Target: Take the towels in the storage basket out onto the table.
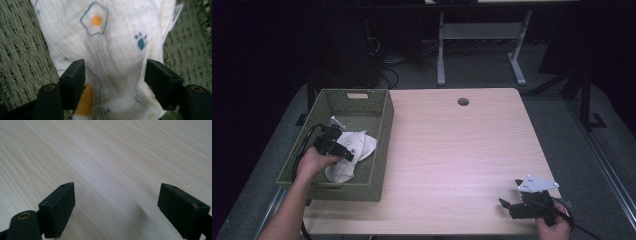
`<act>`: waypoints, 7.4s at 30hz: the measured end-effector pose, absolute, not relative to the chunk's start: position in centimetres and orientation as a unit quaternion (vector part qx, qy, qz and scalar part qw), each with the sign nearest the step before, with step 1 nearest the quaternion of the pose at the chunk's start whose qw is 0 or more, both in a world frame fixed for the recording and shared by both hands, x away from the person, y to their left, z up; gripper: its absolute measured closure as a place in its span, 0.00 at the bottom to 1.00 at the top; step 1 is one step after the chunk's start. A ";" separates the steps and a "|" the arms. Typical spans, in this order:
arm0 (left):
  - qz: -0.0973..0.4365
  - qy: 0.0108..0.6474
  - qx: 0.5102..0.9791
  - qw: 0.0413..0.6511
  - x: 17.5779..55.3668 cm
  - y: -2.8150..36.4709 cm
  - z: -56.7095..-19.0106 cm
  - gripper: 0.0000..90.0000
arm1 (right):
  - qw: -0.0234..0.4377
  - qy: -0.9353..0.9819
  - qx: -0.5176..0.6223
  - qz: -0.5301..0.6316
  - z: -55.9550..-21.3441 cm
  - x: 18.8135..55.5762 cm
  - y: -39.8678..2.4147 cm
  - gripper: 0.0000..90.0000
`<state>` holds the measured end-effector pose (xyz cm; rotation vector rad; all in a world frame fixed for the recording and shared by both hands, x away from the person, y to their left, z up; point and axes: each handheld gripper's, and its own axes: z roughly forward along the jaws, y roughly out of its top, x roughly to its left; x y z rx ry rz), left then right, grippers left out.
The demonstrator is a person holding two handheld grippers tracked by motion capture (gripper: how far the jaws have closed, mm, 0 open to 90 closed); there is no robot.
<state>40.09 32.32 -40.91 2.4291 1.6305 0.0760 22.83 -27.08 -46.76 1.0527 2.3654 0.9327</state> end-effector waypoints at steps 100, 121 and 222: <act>-0.044 0.523 0.760 0.383 38.6 33.5 -31.2 0.81 | 0.202 0.837 0.383 0.335 -46.6 22.6 -27.5 0.16; -0.033 0.452 0.802 0.390 38.9 26.5 -28.2 0.81 | 0.205 0.835 0.382 0.338 -46.5 22.4 -27.7 0.16; -0.129 0.343 0.862 0.351 40.7 5.7 -35.2 0.80 | 0.199 0.837 0.380 0.340 -46.6 22.4 -27.7 0.16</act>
